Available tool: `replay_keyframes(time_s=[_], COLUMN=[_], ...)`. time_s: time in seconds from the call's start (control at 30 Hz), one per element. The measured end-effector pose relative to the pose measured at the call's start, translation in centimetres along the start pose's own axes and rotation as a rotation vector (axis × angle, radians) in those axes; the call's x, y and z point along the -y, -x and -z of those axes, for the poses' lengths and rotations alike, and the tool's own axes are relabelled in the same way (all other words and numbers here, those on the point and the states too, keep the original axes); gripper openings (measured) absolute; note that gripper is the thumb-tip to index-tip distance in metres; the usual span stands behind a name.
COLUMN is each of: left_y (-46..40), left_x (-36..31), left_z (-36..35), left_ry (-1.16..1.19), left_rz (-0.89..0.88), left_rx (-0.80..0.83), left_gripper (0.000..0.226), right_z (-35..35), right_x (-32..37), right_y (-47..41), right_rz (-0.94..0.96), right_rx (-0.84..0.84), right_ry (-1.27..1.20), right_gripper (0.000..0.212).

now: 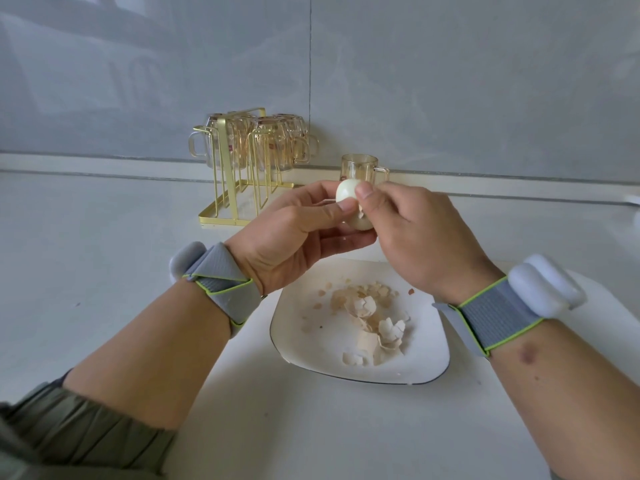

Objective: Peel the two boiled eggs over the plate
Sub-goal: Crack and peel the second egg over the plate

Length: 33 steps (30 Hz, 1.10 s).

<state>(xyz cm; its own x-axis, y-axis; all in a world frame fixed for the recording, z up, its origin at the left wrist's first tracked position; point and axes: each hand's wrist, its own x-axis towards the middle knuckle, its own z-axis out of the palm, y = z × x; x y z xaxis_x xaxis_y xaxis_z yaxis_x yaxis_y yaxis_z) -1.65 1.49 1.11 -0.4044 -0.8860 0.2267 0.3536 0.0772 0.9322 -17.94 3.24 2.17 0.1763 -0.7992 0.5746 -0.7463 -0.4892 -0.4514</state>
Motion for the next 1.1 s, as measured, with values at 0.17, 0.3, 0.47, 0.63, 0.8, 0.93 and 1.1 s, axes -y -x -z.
replay_keyframes(time_s=[0.17, 0.3, 0.47, 0.63, 0.8, 0.93, 1.1], left_y=[0.0, 0.1, 0.0, -0.2, -0.2, -0.4, -0.7], left_x=[0.2, 0.1, 0.1, -0.1, -0.2, -0.1, 0.2], left_z=[0.1, 0.1, 0.3, 0.3, 0.1, 0.2, 0.4], left_ry=[-0.078, -0.127, -0.128, -0.061, -0.048, -0.014, 0.007], left_rz=[0.011, 0.013, 0.011, 0.030, 0.040, 0.012, 0.025], left_rx=[0.009, -0.009, -0.021, -0.041, -0.032, -0.062, -0.174], left_gripper=[0.030, 0.030, 0.031, 0.031, 0.032, 0.028, 0.007], right_z=[0.0, 0.0, 0.0, 0.0, -0.1, -0.1, -0.1], right_x=[-0.1, -0.2, -0.4, -0.6, -0.5, -1.0, -1.0], right_y=[-0.1, -0.1, -0.4, -0.5, -0.4, -0.6, -0.3], right_rz=[0.016, 0.020, 0.003, -0.007, -0.018, -0.055, -0.051], right_rx=[-0.016, -0.037, -0.068, -0.075, -0.043, -0.036, 0.038], right_ry=[-0.013, -0.024, -0.034, -0.050, -0.091, -0.065, -0.049], right_gripper=[0.049, 0.051, 0.045, 0.039, 0.035, 0.034, 0.032])
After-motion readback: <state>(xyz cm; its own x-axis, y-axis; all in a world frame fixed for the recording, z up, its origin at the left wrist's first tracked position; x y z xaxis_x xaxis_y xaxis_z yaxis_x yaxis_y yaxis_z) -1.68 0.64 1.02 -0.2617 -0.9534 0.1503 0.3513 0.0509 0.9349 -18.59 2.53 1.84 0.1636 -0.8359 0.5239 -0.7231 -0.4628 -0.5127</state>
